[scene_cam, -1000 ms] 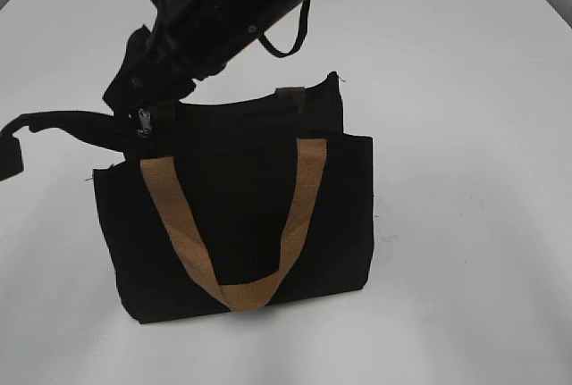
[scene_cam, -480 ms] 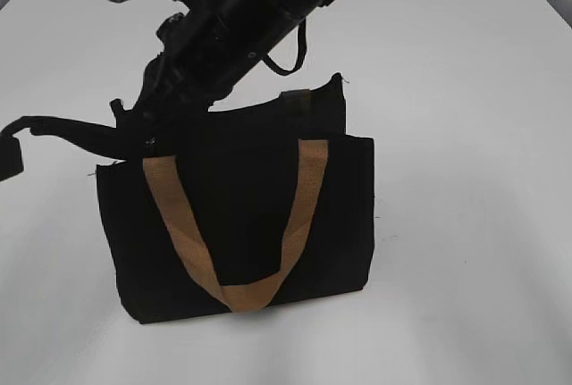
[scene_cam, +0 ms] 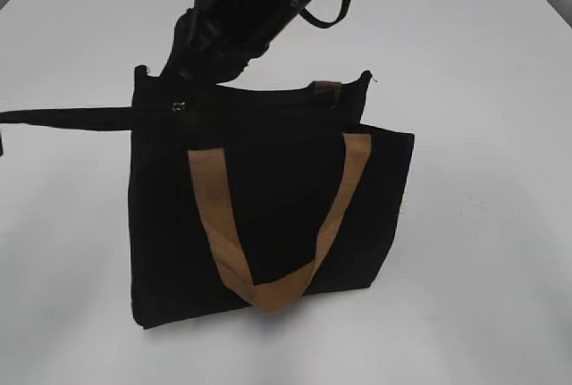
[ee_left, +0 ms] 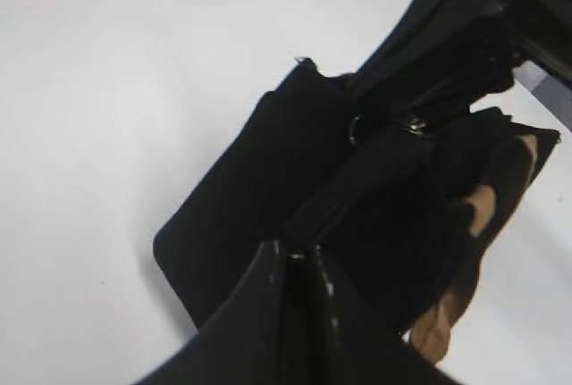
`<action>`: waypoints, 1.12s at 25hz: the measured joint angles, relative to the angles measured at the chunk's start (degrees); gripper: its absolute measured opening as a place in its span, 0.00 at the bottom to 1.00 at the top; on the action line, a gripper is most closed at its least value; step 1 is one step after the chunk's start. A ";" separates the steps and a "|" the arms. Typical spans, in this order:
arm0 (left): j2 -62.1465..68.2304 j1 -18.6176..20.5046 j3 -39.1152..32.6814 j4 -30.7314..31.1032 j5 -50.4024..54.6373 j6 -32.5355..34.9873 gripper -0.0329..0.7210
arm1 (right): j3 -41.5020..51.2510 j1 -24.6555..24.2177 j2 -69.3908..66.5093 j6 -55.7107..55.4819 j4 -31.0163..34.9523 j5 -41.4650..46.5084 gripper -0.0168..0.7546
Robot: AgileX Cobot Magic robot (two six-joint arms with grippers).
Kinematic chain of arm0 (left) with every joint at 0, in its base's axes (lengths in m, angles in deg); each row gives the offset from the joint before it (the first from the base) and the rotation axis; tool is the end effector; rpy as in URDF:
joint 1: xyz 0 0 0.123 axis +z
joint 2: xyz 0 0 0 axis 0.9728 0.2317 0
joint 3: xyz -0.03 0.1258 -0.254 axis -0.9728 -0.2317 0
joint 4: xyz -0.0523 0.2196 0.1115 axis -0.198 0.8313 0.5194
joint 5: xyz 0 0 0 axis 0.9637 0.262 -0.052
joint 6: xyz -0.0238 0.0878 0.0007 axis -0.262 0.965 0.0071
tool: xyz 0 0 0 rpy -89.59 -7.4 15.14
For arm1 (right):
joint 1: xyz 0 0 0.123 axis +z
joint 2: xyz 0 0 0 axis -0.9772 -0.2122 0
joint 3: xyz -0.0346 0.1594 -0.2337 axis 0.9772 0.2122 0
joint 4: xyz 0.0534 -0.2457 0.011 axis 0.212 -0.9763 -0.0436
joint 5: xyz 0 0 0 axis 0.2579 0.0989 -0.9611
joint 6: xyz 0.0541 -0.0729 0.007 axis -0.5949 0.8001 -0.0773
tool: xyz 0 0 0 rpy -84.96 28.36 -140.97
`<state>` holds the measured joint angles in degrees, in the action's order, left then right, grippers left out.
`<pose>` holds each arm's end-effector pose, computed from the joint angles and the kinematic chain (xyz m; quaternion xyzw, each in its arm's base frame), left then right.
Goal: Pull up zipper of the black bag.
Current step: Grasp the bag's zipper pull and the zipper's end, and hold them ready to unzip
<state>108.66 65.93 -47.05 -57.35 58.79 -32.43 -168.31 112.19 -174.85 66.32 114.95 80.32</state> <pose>0.1205 -0.0577 0.2833 0.1574 0.8160 -0.2249 0.5087 0.3313 0.2864 0.2887 -0.5387 0.7491 0.2842 0.2607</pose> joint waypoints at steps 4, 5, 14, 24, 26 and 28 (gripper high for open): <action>2.17 0.00 0.00 0.56 -1.30 -1.18 0.08 | 0.00 -0.06 0.60 -0.13 0.51 1.07 0.02; 3.03 0.00 0.00 0.61 -1.30 -1.45 0.08 | 0.00 -0.06 0.60 -0.51 0.57 1.07 0.02; 5.11 0.00 0.22 -0.29 -0.08 -1.71 0.08 | 0.37 -3.32 1.59 -12.88 -2.79 -3.48 0.02; 5.08 0.00 0.38 -1.26 -0.64 -1.74 0.08 | -0.26 -6.23 1.27 -13.42 -4.74 6.22 0.02; 5.08 0.00 0.38 -1.56 -0.94 -1.74 0.08 | -0.46 -6.82 1.73 -13.12 -3.72 6.47 0.02; 5.08 0.00 0.38 -1.56 -1.22 -1.74 0.08 | -0.53 -7.29 2.10 -13.42 -3.72 8.03 0.02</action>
<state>113.74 65.93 -46.67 -58.90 57.57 -34.17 -168.84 104.91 -172.75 52.90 111.23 88.34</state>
